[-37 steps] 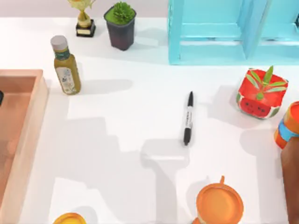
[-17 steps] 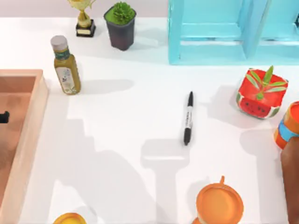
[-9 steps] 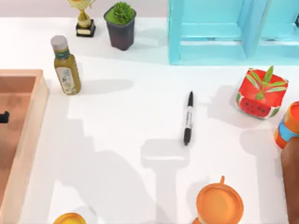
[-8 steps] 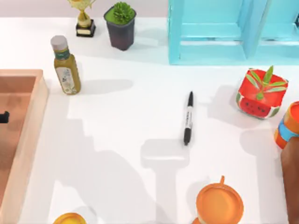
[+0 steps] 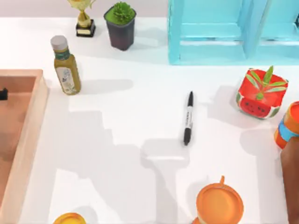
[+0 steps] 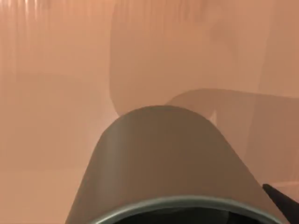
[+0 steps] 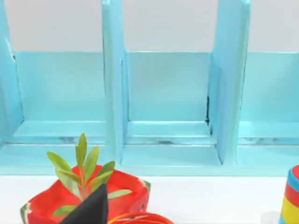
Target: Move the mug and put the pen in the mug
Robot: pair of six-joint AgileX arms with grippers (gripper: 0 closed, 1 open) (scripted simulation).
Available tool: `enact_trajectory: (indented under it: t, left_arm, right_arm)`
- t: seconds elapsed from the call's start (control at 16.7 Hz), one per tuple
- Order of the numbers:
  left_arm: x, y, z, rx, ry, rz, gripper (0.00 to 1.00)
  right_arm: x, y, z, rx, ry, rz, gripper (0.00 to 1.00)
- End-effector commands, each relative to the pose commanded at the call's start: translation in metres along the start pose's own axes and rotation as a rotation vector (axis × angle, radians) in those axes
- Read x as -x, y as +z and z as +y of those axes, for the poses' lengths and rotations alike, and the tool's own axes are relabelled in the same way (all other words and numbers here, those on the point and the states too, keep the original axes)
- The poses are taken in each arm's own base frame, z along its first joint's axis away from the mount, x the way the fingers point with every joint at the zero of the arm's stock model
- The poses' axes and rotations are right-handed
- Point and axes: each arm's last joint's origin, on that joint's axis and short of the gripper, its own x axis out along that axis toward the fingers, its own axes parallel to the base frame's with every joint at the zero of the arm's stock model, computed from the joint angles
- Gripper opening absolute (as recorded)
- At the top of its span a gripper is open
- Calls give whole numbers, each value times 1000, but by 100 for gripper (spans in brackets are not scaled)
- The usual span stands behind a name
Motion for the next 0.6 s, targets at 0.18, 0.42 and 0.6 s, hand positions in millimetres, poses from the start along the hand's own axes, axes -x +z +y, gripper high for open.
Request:
enact_trajectory:
  t: [0.18,0.42,0.6]
  left_arm:
    - [36,14,-24,42,-1,-43,0]
    - [86,7,-85,8,-17,0,0]
    - [113,-13,-127,-59,-19,49,0]
  right_arm:
    - [0,0,0,0,0,0,100]
    - [0,0,0,0,0,0,100]
    - [0,0,0,0,0,0,100]
